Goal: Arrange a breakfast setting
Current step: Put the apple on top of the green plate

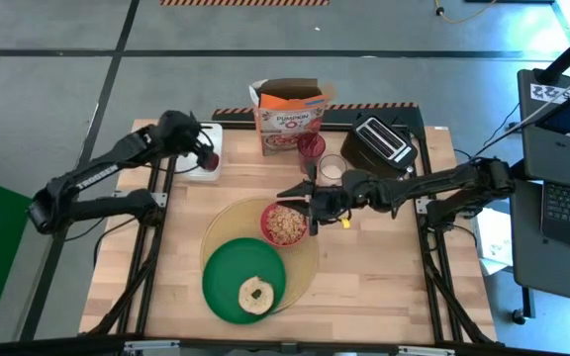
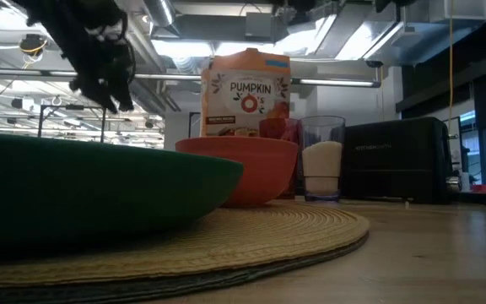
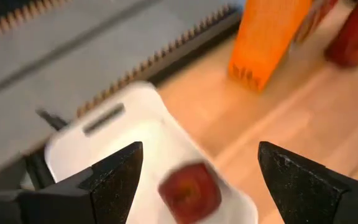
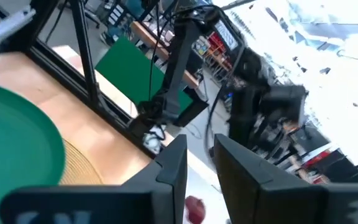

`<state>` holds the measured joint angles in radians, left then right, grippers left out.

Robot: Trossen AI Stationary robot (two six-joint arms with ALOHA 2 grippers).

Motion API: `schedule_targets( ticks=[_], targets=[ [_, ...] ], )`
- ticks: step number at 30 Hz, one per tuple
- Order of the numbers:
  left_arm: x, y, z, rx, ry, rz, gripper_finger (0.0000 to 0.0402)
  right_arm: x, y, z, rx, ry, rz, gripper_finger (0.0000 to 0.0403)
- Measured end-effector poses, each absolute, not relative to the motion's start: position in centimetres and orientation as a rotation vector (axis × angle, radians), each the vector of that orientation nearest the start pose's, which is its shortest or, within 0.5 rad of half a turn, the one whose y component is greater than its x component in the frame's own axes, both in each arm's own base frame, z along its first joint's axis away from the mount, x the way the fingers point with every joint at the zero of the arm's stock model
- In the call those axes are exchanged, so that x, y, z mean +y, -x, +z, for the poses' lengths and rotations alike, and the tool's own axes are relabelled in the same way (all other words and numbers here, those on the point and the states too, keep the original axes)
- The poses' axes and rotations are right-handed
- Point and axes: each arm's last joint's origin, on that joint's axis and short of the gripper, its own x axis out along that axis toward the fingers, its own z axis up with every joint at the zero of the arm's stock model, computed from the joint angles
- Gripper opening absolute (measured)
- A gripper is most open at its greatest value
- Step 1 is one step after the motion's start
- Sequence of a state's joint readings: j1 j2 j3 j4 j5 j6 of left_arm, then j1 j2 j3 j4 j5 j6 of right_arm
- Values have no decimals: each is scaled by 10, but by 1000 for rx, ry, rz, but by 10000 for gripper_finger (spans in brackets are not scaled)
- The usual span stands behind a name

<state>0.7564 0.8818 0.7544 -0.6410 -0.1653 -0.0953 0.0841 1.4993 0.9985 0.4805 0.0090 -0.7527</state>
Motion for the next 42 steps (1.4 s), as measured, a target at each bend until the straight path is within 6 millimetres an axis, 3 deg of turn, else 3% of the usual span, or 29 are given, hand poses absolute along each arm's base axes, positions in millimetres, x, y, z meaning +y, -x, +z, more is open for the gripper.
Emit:
schedule_targets(
  ticks=[6,20,32,42],
  targets=[
    [134,-134,245,845,473,828,314,27,-338,303,-3,850,39,83],
    [148,-143,215,1005,591,993,314,22,-320,332,-81,1019,-55,83],
    [159,-154,198,1043,599,996,314,1,-319,332,-42,971,-83,83],
    [164,-152,192,1070,624,1012,314,1,-319,329,-24,926,-53,83]
  ],
)
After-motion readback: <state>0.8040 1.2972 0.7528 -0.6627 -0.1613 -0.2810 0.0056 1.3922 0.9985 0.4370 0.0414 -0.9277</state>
